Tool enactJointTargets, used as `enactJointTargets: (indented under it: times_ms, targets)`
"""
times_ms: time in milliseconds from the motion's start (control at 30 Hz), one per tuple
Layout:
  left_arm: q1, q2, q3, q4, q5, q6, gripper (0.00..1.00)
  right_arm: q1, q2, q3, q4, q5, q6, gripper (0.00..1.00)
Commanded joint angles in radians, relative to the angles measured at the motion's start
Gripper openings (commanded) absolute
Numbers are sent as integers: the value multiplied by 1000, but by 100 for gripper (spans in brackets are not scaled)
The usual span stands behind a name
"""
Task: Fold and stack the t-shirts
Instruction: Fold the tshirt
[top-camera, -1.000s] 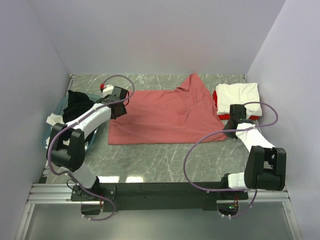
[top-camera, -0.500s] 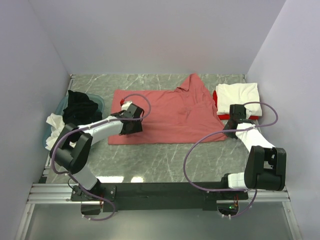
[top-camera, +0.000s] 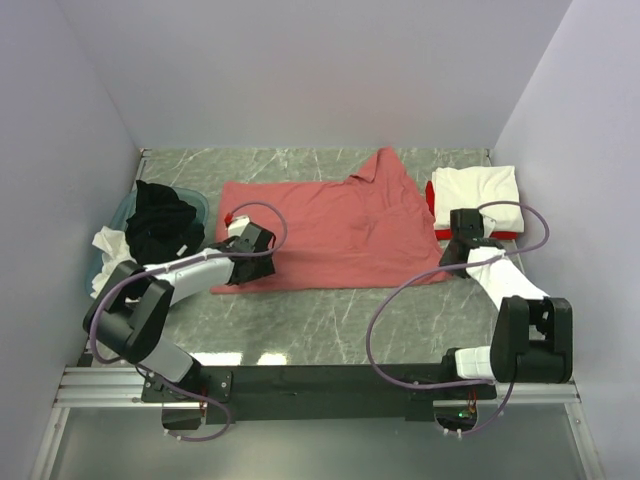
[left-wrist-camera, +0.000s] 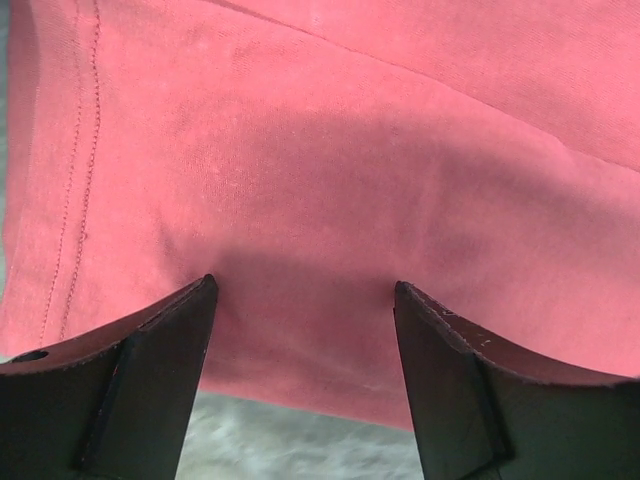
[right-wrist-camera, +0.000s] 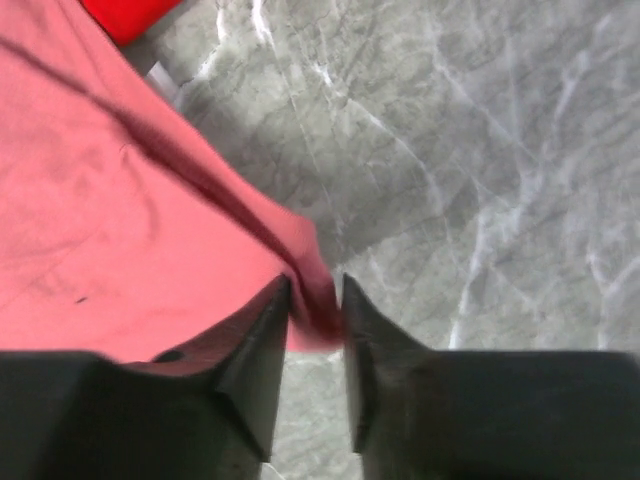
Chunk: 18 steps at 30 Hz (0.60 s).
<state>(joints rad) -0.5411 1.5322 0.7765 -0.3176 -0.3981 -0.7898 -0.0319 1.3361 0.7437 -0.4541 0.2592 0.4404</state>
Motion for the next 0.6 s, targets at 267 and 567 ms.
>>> enactJointTargets:
  times_ms: [267,567]
  targets:
    - [-3,-75,85,-183,-117,-12,78,214,-147,83,-90,146,50,54]
    - [-86,8,204,-40,10,24,78,365,3,103,126,-132,92,54]
